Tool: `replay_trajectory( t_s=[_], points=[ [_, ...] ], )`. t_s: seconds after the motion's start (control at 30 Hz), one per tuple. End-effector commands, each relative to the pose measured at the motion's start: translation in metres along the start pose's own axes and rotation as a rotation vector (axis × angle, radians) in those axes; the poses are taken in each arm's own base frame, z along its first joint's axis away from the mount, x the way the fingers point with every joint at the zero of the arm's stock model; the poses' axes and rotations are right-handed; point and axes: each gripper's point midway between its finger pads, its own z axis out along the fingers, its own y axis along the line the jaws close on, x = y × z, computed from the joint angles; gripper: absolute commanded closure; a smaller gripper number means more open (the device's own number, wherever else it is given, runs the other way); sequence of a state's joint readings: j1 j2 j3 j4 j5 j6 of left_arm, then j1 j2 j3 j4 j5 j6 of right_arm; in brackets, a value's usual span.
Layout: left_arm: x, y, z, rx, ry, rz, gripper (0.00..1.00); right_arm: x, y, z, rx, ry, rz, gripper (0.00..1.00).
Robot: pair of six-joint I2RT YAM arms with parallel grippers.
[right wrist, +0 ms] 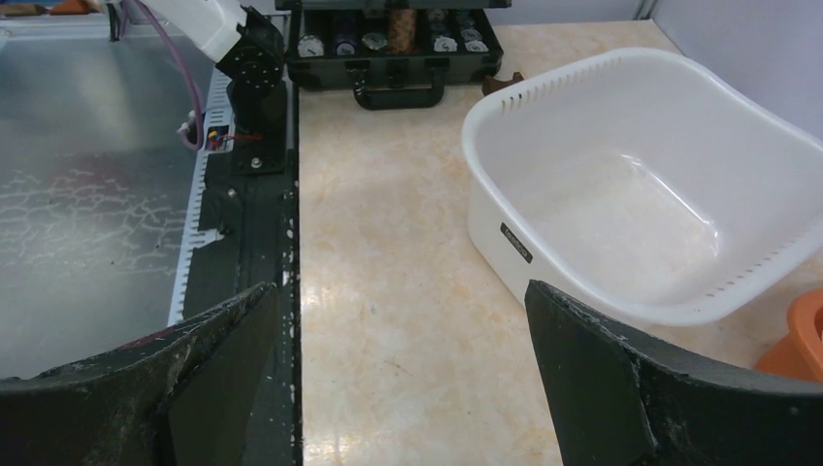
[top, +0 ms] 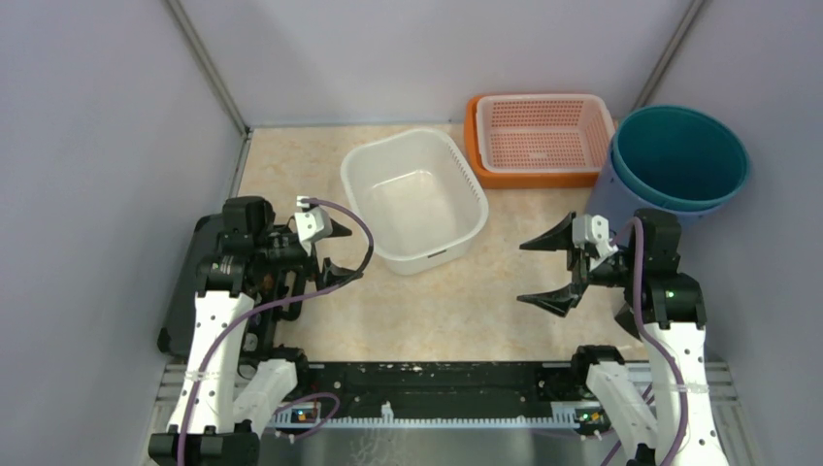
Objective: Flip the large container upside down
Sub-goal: Turn the container upside down at the center of the board.
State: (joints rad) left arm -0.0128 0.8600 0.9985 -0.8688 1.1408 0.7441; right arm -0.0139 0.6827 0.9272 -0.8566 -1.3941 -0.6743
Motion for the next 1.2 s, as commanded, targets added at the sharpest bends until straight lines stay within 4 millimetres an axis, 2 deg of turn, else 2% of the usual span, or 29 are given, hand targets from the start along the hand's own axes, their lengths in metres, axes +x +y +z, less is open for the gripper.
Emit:
replay_trajectory(
  t_s=[0.0,0.33,0.57,0.67,0.77,0.83,0.9,1.07,1.17],
  points=[
    [-0.01,-0.002,-0.002,0.014,-0.03,0.036,0.01,-0.003,0.004,0.001,-0.026,-0.022,-0.045,0.01],
    [-0.01,0.001,-0.002,0.0,-0.027,0.029,0.01,-0.002,0.002,0.001,-0.023,-0.021,-0.031,0.01],
    [-0.01,0.016,-0.002,-0.064,-0.01,0.012,0.01,-0.001,-0.007,0.002,0.002,-0.011,-0.001,0.01],
    [-0.011,0.032,-0.005,-0.144,0.013,0.003,0.01,0.001,-0.025,0.002,0.068,0.005,0.068,0.01],
    [-0.01,0.056,-0.012,-0.275,0.045,-0.001,0.01,0.004,-0.065,0.0,0.25,0.036,0.136,0.01],
    [-0.008,0.071,-0.018,-0.354,0.07,0.003,0.01,0.01,-0.081,-0.001,0.329,0.077,0.144,0.01],
    [-0.008,0.081,-0.024,-0.414,0.092,0.016,0.01,0.01,-0.087,0.002,0.348,0.111,0.129,0.01],
    [-0.007,0.082,-0.032,-0.441,0.133,0.049,0.01,0.007,-0.098,0.02,0.388,0.232,-0.003,0.01],
    [0.001,0.073,-0.028,-0.404,0.139,0.052,0.01,0.017,-0.106,0.035,0.403,0.344,-0.108,0.01]
  ],
)
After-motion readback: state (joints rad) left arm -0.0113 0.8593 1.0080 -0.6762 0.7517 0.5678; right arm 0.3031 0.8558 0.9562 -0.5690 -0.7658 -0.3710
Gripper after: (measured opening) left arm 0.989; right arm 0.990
